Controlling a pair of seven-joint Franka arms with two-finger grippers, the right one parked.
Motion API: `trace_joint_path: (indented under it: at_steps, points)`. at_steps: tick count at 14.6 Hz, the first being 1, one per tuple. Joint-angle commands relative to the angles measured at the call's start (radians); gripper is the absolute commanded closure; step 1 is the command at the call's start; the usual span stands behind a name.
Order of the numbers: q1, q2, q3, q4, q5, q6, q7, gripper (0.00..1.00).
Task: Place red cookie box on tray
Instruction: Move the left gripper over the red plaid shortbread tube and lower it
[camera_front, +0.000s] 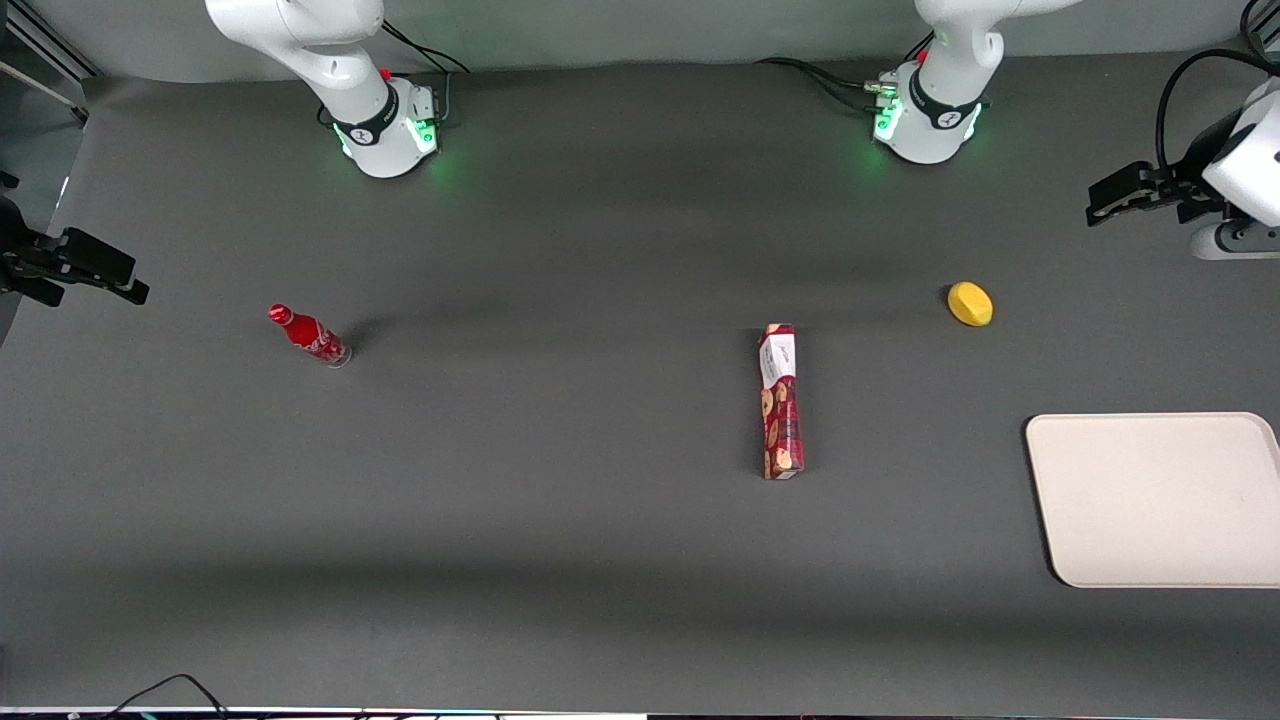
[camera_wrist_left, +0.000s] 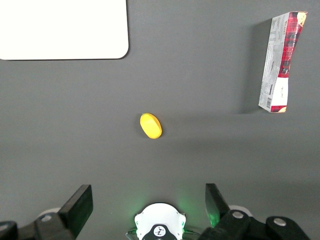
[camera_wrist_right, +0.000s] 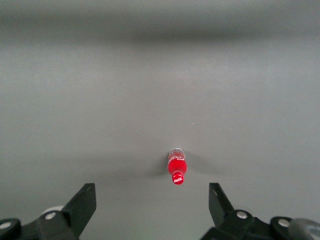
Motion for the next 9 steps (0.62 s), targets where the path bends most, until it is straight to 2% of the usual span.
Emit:
trace_joint_path:
  at_steps: [1, 5, 9]
  points:
    - [-0.017, 0.026, 0.012, 0.042, -0.002, -0.048, 0.028, 0.00]
    - [-0.022, 0.062, 0.000, 0.057, -0.018, -0.019, -0.002, 0.00]
    - [-0.030, 0.212, -0.173, 0.156, -0.027, 0.085, -0.226, 0.00]
